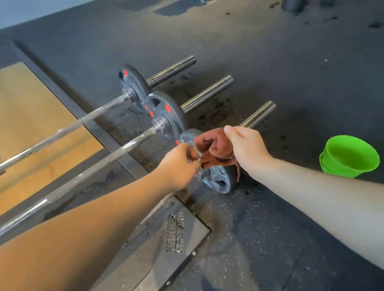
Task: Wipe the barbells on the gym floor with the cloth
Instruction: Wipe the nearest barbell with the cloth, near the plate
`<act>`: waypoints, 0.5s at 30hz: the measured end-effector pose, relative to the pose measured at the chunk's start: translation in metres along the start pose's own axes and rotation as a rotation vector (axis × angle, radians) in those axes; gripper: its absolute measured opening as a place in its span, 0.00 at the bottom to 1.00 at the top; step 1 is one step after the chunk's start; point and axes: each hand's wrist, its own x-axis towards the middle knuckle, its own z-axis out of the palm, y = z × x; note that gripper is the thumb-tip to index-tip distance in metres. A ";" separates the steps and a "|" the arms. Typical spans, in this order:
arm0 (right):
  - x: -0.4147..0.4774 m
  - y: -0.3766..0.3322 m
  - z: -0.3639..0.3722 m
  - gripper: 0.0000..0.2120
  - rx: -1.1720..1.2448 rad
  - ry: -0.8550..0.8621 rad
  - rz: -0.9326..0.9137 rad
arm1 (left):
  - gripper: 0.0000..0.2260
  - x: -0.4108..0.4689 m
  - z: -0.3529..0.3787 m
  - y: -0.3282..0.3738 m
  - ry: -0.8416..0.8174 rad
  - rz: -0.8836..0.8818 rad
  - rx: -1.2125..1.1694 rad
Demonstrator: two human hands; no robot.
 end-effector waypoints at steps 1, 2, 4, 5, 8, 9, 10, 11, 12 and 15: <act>0.001 -0.003 0.003 0.17 0.005 -0.010 -0.003 | 0.06 0.000 -0.005 -0.004 0.010 -0.005 -0.017; 0.002 -0.007 0.008 0.18 0.009 -0.030 -0.005 | 0.08 0.000 -0.010 -0.009 0.021 -0.019 -0.051; 0.006 -0.015 0.015 0.18 -0.008 -0.056 -0.013 | 0.11 0.003 -0.015 -0.016 0.048 -0.037 -0.122; 0.009 -0.019 0.016 0.18 -0.024 -0.069 -0.016 | 0.13 0.006 -0.017 -0.018 0.057 -0.040 -0.145; 0.021 -0.029 0.018 0.17 -0.050 -0.117 -0.008 | 0.22 0.017 -0.020 -0.018 0.057 -0.029 -0.168; 0.025 -0.032 0.019 0.17 -0.056 -0.135 -0.004 | 0.26 0.020 -0.022 -0.017 0.055 -0.013 -0.169; 0.031 -0.033 0.020 0.17 -0.064 -0.157 0.002 | 0.29 0.025 -0.023 -0.017 0.054 -0.001 -0.178; 0.036 -0.035 0.020 0.17 -0.059 -0.176 0.008 | 0.31 0.028 -0.024 -0.016 0.049 0.009 -0.190; 0.042 -0.037 0.021 0.17 -0.044 -0.186 0.013 | 0.31 0.032 -0.026 -0.014 0.042 0.020 -0.200; 0.052 -0.044 0.020 0.18 0.011 -0.234 0.050 | 0.16 0.039 -0.032 -0.009 0.041 0.037 -0.195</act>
